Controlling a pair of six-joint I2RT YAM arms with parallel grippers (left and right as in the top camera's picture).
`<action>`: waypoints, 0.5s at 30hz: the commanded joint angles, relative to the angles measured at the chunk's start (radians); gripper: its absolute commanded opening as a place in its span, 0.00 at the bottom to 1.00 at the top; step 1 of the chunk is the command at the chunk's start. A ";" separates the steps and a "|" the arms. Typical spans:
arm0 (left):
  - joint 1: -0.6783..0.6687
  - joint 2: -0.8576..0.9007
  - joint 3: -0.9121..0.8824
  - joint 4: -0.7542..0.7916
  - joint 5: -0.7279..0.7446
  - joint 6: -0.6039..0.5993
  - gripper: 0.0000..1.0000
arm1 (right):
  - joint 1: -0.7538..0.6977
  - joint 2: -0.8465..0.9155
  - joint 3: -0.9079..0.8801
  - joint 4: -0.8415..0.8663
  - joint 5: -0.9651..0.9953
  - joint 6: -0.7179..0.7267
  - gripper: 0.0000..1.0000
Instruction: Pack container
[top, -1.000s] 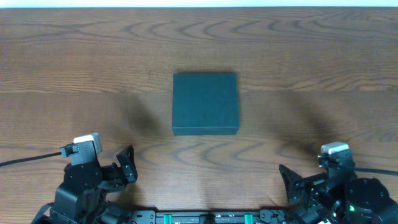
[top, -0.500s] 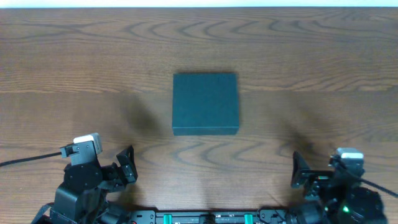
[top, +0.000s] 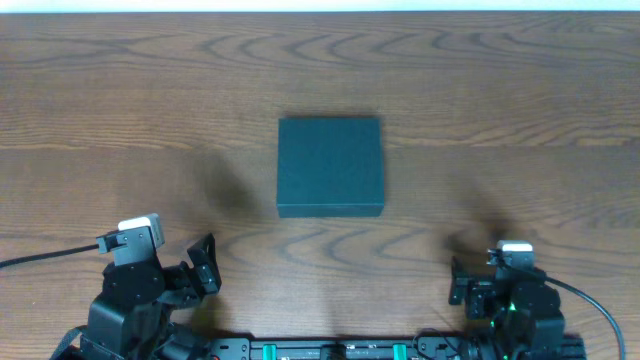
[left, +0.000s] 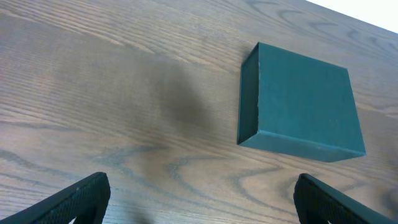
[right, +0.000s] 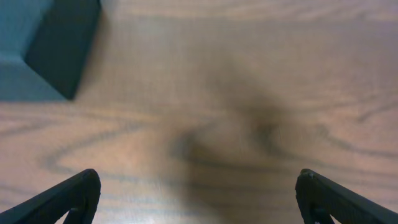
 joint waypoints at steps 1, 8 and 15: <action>-0.005 -0.003 0.010 -0.003 -0.011 -0.015 0.95 | -0.010 -0.009 -0.015 -0.015 -0.009 -0.020 0.99; -0.005 -0.003 0.010 -0.003 -0.011 -0.015 0.95 | -0.010 -0.009 -0.026 -0.026 -0.009 -0.019 0.99; -0.005 -0.003 0.010 -0.003 -0.011 -0.015 0.95 | -0.010 -0.009 -0.026 -0.026 -0.009 -0.019 0.99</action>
